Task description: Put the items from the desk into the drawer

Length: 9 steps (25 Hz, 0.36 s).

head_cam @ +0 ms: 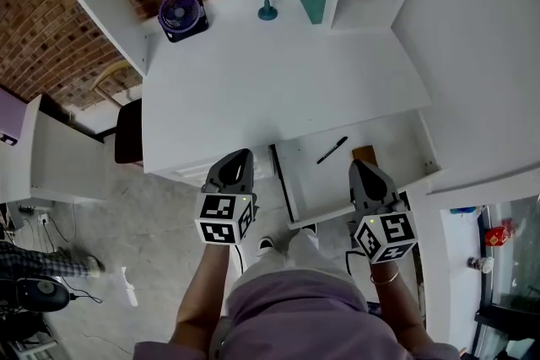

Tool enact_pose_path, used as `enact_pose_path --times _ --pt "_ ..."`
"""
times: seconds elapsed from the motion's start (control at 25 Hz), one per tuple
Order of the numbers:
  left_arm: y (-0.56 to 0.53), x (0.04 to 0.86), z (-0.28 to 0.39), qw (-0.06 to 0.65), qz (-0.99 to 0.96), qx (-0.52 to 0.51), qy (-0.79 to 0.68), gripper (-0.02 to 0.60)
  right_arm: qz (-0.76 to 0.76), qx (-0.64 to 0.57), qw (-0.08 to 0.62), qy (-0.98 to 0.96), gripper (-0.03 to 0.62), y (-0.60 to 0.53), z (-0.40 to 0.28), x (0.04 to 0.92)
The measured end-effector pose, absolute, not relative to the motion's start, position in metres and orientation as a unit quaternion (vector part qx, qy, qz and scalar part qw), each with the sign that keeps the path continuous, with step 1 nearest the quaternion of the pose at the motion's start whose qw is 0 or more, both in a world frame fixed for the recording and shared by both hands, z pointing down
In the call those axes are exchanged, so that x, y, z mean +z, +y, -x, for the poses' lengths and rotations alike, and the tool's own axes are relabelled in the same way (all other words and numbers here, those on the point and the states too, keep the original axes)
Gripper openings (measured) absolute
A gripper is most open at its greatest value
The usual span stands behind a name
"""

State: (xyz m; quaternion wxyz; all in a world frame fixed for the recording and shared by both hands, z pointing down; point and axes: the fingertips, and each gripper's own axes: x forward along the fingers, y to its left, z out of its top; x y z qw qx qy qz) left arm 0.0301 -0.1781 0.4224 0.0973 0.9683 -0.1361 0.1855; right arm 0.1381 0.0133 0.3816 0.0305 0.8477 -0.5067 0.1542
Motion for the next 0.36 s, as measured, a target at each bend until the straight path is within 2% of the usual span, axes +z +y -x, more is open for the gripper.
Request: enact_pose_path --times 0.36 --pt "-0.1764 0.4211 -0.0277 0.092 -0.969 0.187 -0.133 0.0 -0.849 0.155 0.026 -0.505 0.003 0.0163 -0.1366 0.3844"
